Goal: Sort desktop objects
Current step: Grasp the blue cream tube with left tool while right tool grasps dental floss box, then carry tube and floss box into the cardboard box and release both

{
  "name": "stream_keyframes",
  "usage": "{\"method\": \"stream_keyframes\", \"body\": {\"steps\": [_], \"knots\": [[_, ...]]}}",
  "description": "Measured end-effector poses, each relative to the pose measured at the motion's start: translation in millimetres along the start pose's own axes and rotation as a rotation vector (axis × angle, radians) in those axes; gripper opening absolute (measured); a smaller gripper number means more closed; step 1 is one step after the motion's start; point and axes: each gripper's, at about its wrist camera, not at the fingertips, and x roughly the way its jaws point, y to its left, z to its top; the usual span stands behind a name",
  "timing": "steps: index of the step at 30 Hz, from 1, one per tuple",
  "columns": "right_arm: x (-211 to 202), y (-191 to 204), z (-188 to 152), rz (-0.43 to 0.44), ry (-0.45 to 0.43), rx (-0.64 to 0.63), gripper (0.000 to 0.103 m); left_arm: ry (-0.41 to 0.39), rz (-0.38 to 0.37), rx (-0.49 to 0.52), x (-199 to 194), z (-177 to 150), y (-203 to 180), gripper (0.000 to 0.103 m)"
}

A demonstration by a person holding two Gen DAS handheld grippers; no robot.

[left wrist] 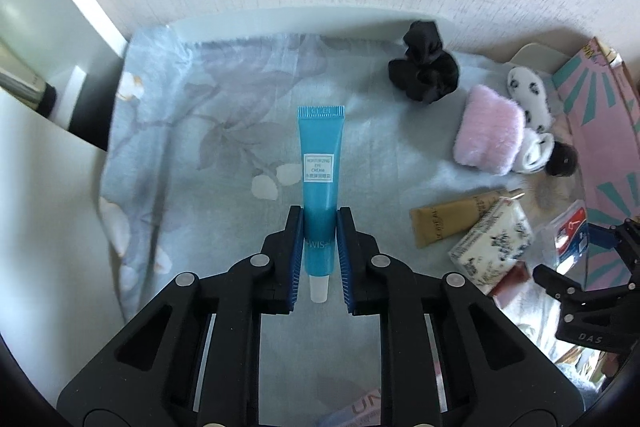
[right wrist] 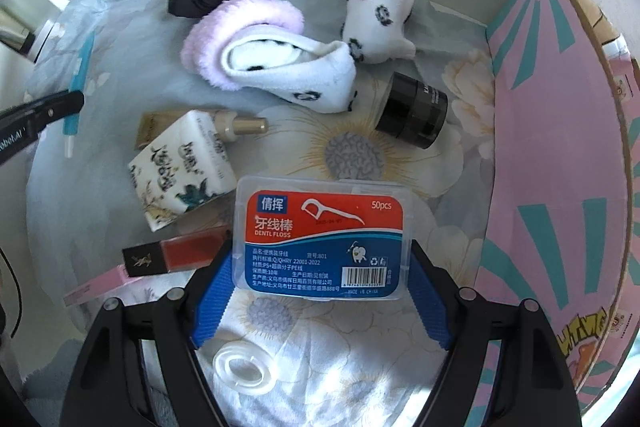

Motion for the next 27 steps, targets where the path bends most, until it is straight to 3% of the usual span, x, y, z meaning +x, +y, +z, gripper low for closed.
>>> {"method": "stream_keyframes", "body": {"steps": [2, 6, 14, 20, 27], "knots": [[-8.8, 1.0, -2.9, -0.002, -0.011, -0.015, 0.076, -0.012, 0.004, -0.002, -13.1, -0.9, 0.0, 0.015], [-38.3, -2.9, -6.1, 0.003, -0.056, -0.018, 0.076, -0.043, 0.028, -0.045, -32.5, 33.8, 23.7, 0.015], [-102.7, -11.8, 2.4, 0.040, -0.146, -0.022, 0.076, -0.114, 0.001, -0.030, -77.9, 63.9, -4.9, 0.015], [-123.1, -34.7, 21.6, 0.041, -0.206, 0.013, 0.076, -0.177, -0.058, 0.024, -94.2, 94.9, -50.5, 0.015], [-145.1, -94.6, 13.0, -0.009, -0.246, 0.082, 0.076, -0.218, -0.155, 0.115, -109.2, 133.2, -143.3, 0.015]]}}
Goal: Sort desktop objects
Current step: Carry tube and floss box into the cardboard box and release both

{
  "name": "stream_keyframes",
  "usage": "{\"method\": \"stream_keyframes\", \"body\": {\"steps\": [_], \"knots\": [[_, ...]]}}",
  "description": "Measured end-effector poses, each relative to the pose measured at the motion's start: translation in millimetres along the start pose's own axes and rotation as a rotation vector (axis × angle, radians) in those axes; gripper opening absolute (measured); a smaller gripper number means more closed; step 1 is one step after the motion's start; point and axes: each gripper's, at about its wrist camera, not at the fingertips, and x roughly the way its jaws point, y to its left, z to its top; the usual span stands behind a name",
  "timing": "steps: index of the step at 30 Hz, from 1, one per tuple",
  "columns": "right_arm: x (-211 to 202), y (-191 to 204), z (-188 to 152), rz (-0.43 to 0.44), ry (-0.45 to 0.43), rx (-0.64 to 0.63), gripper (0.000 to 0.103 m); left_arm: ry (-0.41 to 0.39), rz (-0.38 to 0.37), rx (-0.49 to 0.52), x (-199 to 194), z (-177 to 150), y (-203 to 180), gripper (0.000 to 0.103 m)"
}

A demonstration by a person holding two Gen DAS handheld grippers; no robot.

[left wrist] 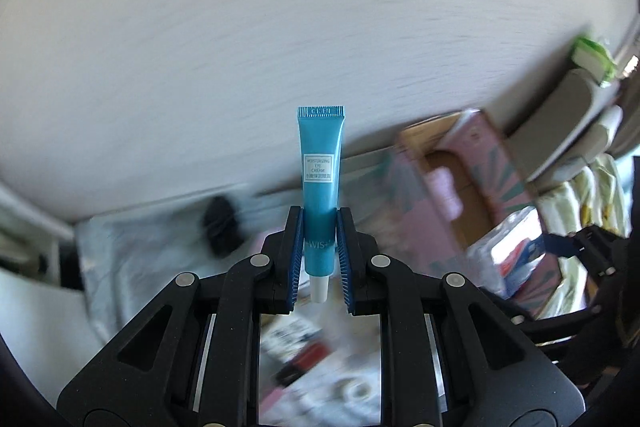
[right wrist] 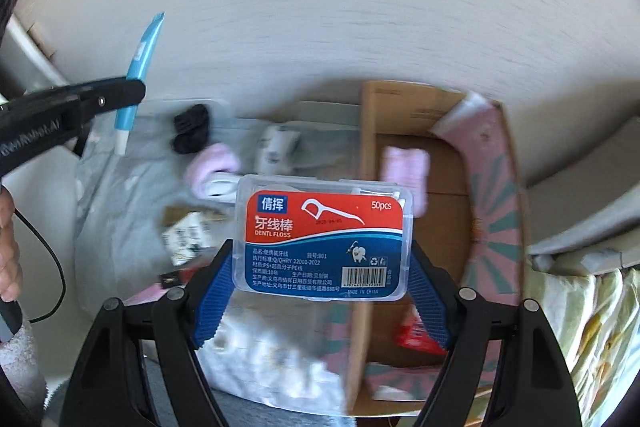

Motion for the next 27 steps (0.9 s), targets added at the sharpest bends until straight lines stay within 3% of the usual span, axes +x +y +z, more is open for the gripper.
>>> {"method": "stream_keyframes", "body": {"steps": [6, 13, 21, 27], "knots": [[3.6, -54.9, -13.0, -0.044, 0.024, 0.064, 0.076, 0.017, -0.052, 0.055, 26.7, 26.3, -75.3, 0.015], [24.7, -94.7, -33.7, -0.038, 0.089, 0.098, 0.076, 0.096, -0.079, 0.063, 81.0, 28.5, -134.1, 0.015], [56.2, -114.3, -49.2, 0.027, 0.154, 0.124, 0.077, 0.209, -0.080, 0.003, 143.1, 14.2, -152.0, 0.015], [70.5, -118.1, -52.0, 0.060, 0.170, 0.121, 0.077, 0.223, -0.072, -0.017, 151.6, 11.5, -150.4, 0.015]]}}
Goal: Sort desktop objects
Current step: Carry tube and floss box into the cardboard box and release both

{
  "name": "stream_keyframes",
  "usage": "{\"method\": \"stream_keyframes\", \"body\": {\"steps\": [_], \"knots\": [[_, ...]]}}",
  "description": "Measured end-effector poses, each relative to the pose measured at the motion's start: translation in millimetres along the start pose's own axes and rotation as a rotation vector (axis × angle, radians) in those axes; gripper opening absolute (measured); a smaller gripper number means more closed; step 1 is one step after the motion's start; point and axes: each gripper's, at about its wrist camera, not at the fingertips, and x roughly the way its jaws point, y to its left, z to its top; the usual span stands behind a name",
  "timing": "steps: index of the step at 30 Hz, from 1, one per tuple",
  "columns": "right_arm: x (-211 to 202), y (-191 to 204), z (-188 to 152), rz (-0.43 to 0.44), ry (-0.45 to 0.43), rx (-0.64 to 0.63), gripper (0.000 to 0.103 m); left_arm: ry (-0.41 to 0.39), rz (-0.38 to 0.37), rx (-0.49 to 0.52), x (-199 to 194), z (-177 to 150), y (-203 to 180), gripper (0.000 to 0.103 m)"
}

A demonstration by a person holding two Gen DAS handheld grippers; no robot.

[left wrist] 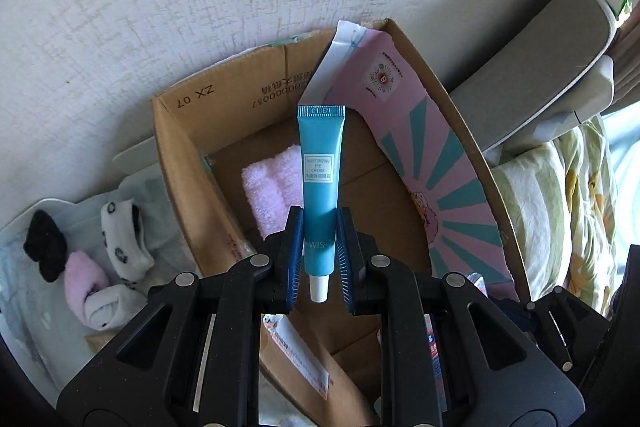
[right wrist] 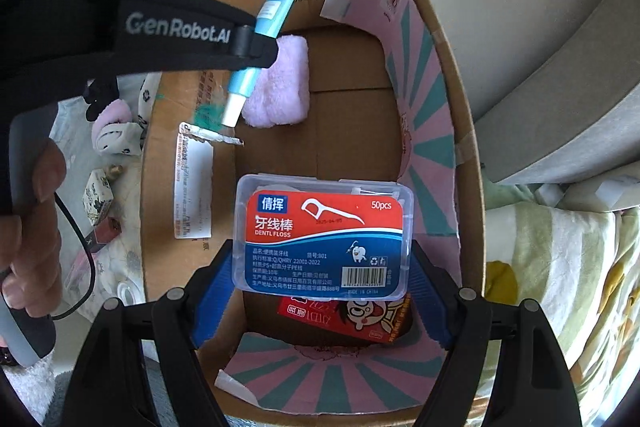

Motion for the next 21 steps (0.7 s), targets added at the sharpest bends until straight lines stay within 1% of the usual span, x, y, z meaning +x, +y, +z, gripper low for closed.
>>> {"method": "stream_keyframes", "body": {"steps": [4, 13, 15, 18, 19, 20, 21], "knots": [[2.2, -0.5, -0.7, 0.012, 0.002, -0.005, 0.077, 0.000, 0.011, -0.005, 1.2, -1.6, -0.5, 0.015], [2.5, 1.7, -3.0, 0.008, -0.003, -0.051, 0.077, -0.003, 0.039, -0.030, -2.3, -9.6, -0.8, 0.015], [1.6, 2.1, -3.5, 0.006, -0.008, -0.058, 0.077, 0.000, 0.030, -0.035, -3.5, -9.1, -1.2, 0.015], [-2.2, 0.1, -3.6, 0.033, -0.031, -0.034, 0.077, 0.017, -0.008, -0.081, -2.7, -8.0, 1.5, 0.017], [-3.7, -1.4, -3.9, 0.048, -0.040, -0.019, 0.078, 0.021, -0.010, -0.104, -3.2, -8.7, 3.4, 0.025], [-4.2, -3.1, -4.0, 0.057, -0.037, -0.001, 0.079, 0.019, -0.014, -0.117, -4.1, -9.5, 4.6, 0.053], [-3.4, -4.2, -3.9, 0.061, -0.025, 0.009, 0.089, 0.017, -0.026, -0.130, -5.1, -10.4, 5.5, 0.076]]}}
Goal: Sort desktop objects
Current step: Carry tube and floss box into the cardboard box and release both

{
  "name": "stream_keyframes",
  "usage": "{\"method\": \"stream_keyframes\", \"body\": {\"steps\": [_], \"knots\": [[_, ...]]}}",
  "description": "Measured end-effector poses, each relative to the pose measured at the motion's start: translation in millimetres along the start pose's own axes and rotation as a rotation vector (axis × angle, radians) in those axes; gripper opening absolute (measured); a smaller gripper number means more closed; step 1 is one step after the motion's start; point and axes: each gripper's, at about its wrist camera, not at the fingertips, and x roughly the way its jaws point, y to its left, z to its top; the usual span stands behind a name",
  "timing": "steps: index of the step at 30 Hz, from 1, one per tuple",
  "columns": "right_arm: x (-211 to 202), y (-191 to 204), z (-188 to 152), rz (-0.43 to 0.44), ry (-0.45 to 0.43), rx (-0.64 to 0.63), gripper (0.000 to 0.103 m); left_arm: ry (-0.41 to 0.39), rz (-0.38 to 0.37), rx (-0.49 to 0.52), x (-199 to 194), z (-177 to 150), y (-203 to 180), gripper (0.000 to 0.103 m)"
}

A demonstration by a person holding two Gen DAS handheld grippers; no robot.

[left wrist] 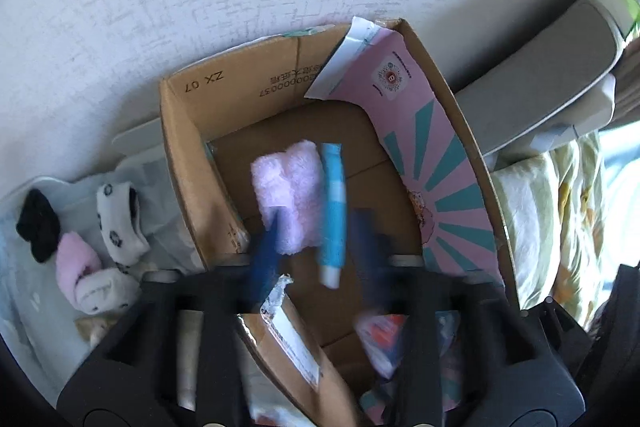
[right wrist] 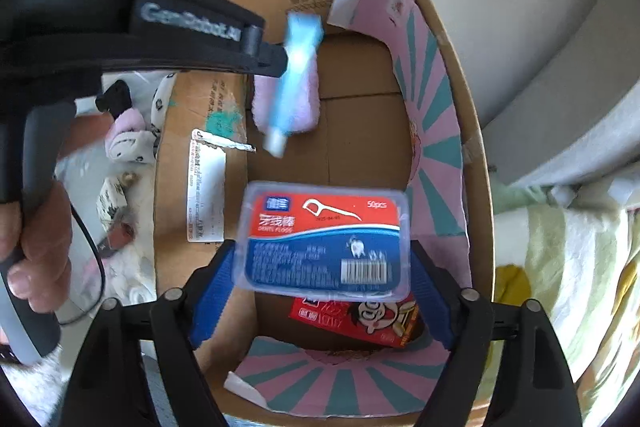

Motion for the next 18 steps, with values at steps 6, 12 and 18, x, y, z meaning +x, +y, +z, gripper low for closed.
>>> {"method": "stream_keyframes", "body": {"steps": [6, 12, 18], "knots": [[-9.2, 0.1, -5.9, 0.012, -0.042, -0.008, 0.103, -0.097, -0.039, 0.021, -20.7, -7.7, -9.9, 0.103], [-21.4, -0.1, -13.5, 0.010, -0.085, -0.001, 0.103, -0.126, -0.051, 0.002, -37.8, -0.7, -3.3, 0.103], [-32.6, 1.2, -19.4, 0.025, -0.121, 0.013, 0.103, -0.143, -0.043, 0.006, -58.2, -9.4, 11.7, 0.103]]}}
